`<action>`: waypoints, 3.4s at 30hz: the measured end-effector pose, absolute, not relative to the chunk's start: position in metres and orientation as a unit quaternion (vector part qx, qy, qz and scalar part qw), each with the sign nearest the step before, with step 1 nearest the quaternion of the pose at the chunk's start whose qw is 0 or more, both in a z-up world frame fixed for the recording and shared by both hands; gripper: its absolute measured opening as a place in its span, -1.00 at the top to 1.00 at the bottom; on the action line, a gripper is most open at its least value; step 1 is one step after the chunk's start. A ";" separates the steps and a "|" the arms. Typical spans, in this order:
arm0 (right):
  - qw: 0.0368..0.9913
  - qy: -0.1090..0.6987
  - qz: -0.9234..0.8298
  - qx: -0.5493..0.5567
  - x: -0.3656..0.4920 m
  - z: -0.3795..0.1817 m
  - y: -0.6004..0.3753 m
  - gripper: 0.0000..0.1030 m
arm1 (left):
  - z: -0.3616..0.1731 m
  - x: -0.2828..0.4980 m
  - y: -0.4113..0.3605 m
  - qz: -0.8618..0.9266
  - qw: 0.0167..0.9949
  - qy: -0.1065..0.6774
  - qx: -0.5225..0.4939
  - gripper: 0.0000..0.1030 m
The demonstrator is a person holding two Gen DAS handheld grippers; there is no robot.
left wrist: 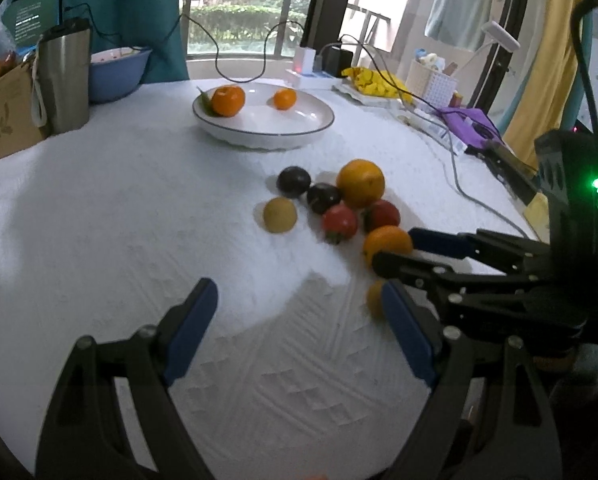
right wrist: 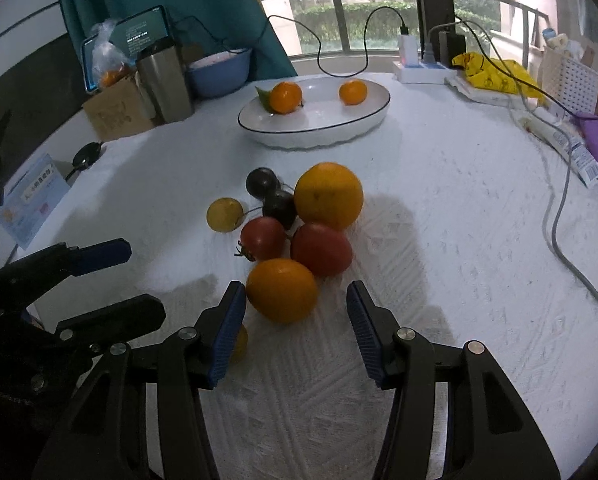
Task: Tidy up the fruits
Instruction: 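Grasp a small yellow fruit with the left gripper while the right gripper grasps an orange, then carry both fruits over the white plate and open both grippers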
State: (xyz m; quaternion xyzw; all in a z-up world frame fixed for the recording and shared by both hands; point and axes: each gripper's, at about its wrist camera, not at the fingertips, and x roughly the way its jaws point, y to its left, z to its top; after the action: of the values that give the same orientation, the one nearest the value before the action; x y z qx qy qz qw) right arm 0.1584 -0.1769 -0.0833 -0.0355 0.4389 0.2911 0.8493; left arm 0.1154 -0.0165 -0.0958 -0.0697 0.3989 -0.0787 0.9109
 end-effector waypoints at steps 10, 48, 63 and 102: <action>0.854 0.417 0.308 -0.041 0.152 -0.076 -0.181 0.25 | -0.091 0.112 -0.032 -0.093 0.912 0.396 -0.050 -0.65; 0.881 0.380 0.279 -0.027 0.176 -0.040 -0.220 0.25 | -0.088 0.140 -0.056 -0.123 0.906 0.406 -0.019 0.52; 0.884 0.371 0.281 -0.052 0.213 -0.018 -0.183 0.25 | -0.063 0.179 -0.016 -0.121 0.921 0.367 -0.046 0.52; 0.870 0.395 0.290 -0.058 0.355 -0.063 -0.131 0.25 | -0.094 0.322 0.019 -0.097 0.910 0.400 -0.049 0.52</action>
State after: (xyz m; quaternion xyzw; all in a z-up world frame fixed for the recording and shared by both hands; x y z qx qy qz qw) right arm 0.3547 -0.1306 -0.0628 -0.0578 0.3946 0.2895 0.8701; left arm 0.3217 0.0191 -0.0941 -0.0489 0.4000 -0.0973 0.9100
